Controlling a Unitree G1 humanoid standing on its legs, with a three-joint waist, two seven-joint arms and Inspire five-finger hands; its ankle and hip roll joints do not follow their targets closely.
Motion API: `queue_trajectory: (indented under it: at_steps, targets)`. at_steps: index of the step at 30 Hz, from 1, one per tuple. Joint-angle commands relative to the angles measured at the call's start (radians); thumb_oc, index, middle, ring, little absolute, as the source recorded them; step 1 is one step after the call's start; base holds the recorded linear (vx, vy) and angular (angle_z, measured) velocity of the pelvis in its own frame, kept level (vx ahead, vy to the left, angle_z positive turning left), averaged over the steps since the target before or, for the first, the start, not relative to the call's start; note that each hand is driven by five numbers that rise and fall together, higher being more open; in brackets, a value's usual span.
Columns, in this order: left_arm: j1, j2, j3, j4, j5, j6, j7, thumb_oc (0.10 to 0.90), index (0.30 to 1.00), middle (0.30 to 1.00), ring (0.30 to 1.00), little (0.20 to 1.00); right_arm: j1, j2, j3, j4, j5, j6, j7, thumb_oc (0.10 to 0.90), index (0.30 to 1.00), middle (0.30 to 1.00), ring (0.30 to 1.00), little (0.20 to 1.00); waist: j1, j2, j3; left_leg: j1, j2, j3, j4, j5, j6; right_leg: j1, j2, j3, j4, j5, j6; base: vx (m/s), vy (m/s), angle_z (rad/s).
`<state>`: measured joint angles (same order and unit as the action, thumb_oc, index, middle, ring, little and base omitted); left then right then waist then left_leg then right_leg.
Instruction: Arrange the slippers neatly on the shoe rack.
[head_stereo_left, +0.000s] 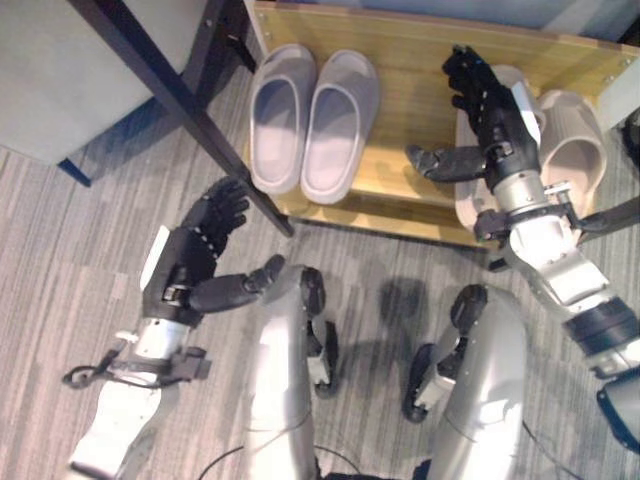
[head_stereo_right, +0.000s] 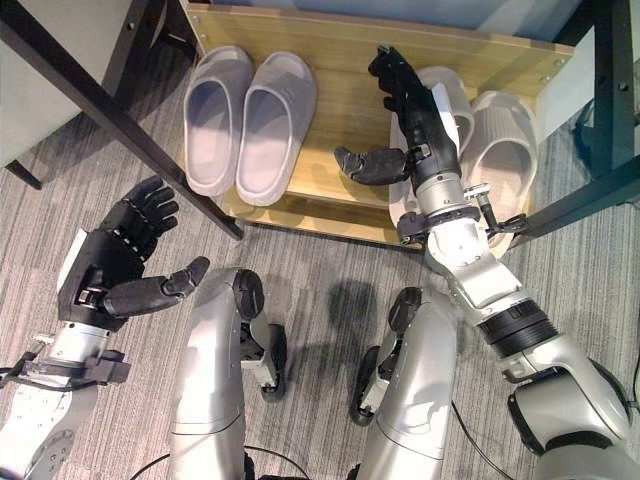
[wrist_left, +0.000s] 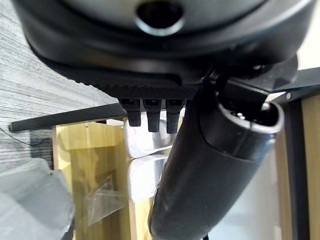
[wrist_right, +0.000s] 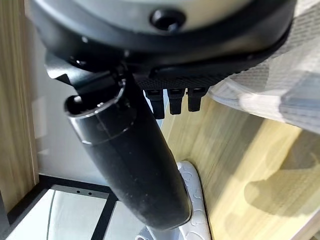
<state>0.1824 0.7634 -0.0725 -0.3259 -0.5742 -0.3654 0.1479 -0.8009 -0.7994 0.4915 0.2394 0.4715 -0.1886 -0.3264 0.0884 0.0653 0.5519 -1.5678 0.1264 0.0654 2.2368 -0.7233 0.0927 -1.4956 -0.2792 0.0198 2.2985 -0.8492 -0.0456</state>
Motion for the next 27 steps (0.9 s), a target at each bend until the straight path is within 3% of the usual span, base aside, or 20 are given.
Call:
queue_trajectory:
  at_steps: [1, 4, 8, 9, 13, 18, 20, 22, 24, 25, 27]
  targets:
    - [-0.023, -0.010, 0.064, -0.161, 0.020, -0.098, 0.015, 0.800, 0.900, 0.900, 0.900, 0.900, -0.042, -0.051, -0.178, -0.069, -0.040, -0.102, -0.074, 0.800, 0.900, 0.900, 0.900, 0.900, 0.020, -0.003, -0.032, -0.002, 0.025, -0.263, -0.159, 0.057, -0.119, -0.074, 0.007, 0.193, -0.149, 0.156, -0.041, 0.00, 0.000, 0.00]
    - [-0.032, -0.021, 0.061, -0.160, 0.023, -0.109, 0.005, 0.800, 0.900, 0.900, 0.900, 0.900, 0.005, -0.033, -0.217, -0.129, 0.022, -0.169, -0.030, 0.800, 0.900, 0.900, 0.900, 0.900, 0.014, -0.010, -0.032, -0.002, 0.023, -0.257, -0.157, 0.059, -0.120, -0.074, 0.008, 0.193, -0.146, 0.155, -0.038, 0.00, 0.000, 0.00]
    - [-0.039, -0.031, 0.053, -0.154, 0.023, -0.118, -0.007, 0.800, 0.900, 0.900, 0.900, 0.900, 0.039, -0.006, -0.241, -0.190, 0.069, -0.211, 0.016, 0.800, 0.900, 0.900, 0.900, 0.900, 0.011, -0.012, -0.032, -0.002, 0.021, -0.257, -0.155, 0.061, -0.120, -0.074, 0.011, 0.192, -0.143, 0.153, -0.034, 0.00, 0.000, 0.00]
    - [-0.060, -0.054, 0.034, -0.126, 0.029, -0.125, -0.017, 0.800, 0.900, 0.900, 0.900, 0.900, 0.075, 0.031, -0.271, -0.289, 0.092, -0.246, 0.074, 0.800, 0.900, 0.900, 0.900, 0.900, 0.004, -0.026, -0.032, -0.002, 0.016, -0.258, -0.151, 0.066, -0.123, -0.074, 0.017, 0.194, -0.139, 0.150, -0.032, 0.00, 0.000, 0.00]
    - [-0.097, -0.078, 0.039, -0.078, 0.166, -0.147, 0.044, 0.800, 0.900, 0.900, 0.900, 0.900, 0.149, 0.010, -0.293, -0.514, 0.023, -0.259, 0.138, 0.800, 0.900, 0.900, 0.900, 0.900, -0.009, -0.071, -0.032, -0.002, 0.006, -0.271, -0.134, 0.071, -0.128, -0.074, 0.022, 0.202, -0.123, 0.153, -0.021, 0.02, 0.063, -0.02]
    - [-0.174, -0.102, 0.055, -0.085, 0.174, -0.165, 0.038, 0.800, 0.900, 0.900, 0.900, 0.900, 0.302, -0.012, -0.358, -0.689, -0.037, -0.252, 0.222, 0.800, 0.900, 0.900, 0.900, 0.900, -0.024, -0.122, -0.032, -0.002, -0.002, -0.266, -0.155, 0.075, -0.141, -0.074, 0.018, 0.192, -0.142, 0.156, -0.009, 0.02, 0.047, -0.02]
    - [-0.198, -0.104, 0.055, -0.089, 0.177, -0.168, 0.034, 0.800, 0.900, 0.900, 0.900, 0.900, 0.344, -0.006, -0.383, -0.708, -0.054, -0.247, 0.232, 0.800, 0.900, 0.900, 0.900, 0.900, -0.024, -0.136, -0.032, -0.002, -0.001, -0.260, -0.174, 0.077, -0.145, -0.074, 0.019, 0.195, -0.159, 0.161, -0.007, -0.03, 0.043, -0.03]
    - [-0.273, -0.102, 0.064, -0.094, 0.176, -0.176, 0.018, 0.800, 0.900, 0.900, 0.900, 0.900, 0.423, 0.020, -0.420, -0.707, -0.085, -0.231, 0.247, 0.800, 0.900, 0.900, 0.900, 0.900, -0.026, -0.166, -0.032, -0.002, 0.010, -0.241, -0.247, 0.089, -0.154, -0.074, 0.022, 0.191, -0.228, 0.178, 0.006, -0.06, 0.046, -0.03]
    - [-0.292, -0.098, 0.070, -0.103, 0.170, -0.179, 0.014, 0.800, 0.900, 0.900, 0.900, 0.900, 0.464, 0.050, -0.423, -0.680, -0.050, -0.223, 0.254, 0.800, 0.900, 0.900, 0.900, 0.900, -0.026, -0.169, -0.032, -0.002, 0.016, -0.238, -0.277, 0.102, -0.157, -0.074, 0.017, 0.192, -0.256, 0.198, 0.010, -0.07, 0.016, -0.06]
    - [-0.296, -0.098, 0.085, -0.117, 0.163, -0.181, 0.004, 0.800, 0.900, 0.900, 0.900, 0.900, 0.532, 0.087, -0.442, -0.690, -0.025, -0.213, 0.296, 0.800, 0.900, 0.900, 0.900, 0.900, -0.027, -0.186, -0.054, -0.002, 0.021, -0.230, -0.337, 0.128, -0.160, -0.067, 0.005, 0.177, -0.314, 0.224, 0.015, -0.07, 0.024, -0.04]
    - [-0.281, -0.102, 0.091, -0.131, 0.154, -0.182, -0.009, 0.800, 0.900, 0.900, 0.900, 0.900, 0.581, 0.095, -0.462, -0.707, -0.028, -0.212, 0.316, 0.800, 0.900, 0.900, 0.900, 0.900, -0.029, -0.186, -0.092, -0.002, 0.025, -0.227, -0.381, 0.148, -0.160, -0.058, -0.003, 0.159, -0.357, 0.232, 0.012, -0.04, 0.038, 0.04]
